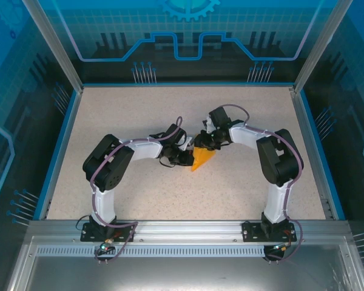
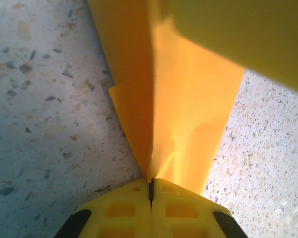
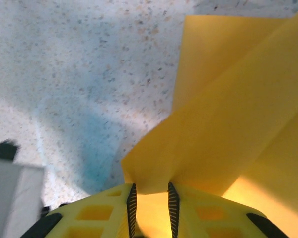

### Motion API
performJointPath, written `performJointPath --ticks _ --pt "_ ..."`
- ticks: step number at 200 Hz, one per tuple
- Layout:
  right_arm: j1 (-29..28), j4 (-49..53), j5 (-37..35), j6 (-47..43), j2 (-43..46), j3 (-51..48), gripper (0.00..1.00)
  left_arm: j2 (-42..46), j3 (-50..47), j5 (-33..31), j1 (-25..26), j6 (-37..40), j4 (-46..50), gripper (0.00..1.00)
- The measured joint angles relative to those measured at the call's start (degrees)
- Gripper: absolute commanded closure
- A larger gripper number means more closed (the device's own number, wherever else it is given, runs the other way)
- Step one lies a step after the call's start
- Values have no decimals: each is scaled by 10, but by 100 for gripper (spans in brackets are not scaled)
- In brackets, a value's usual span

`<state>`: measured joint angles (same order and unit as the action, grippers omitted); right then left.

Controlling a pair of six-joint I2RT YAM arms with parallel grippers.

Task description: Fold a paper plane with a square sheet of paper (pick it up from the middle)

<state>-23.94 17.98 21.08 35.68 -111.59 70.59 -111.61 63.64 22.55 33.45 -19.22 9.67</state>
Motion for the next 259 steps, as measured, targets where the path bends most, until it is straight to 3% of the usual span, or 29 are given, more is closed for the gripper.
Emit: performJointPath --ticks 74,142,196,259 --pt "0 -1 -2 -8 -27 4 75 0 0 0 0 17 0 94" --pt "2 0 -2 -17 -30 4 77 7 1 0 3 14 17 81" --pt "5 0 -2 -27 -33 3 77 59 1 -1 7 6 48 80" --pt "8 -2 2 -35 -33 1 78 82 1 -3 14 -34 19 82"
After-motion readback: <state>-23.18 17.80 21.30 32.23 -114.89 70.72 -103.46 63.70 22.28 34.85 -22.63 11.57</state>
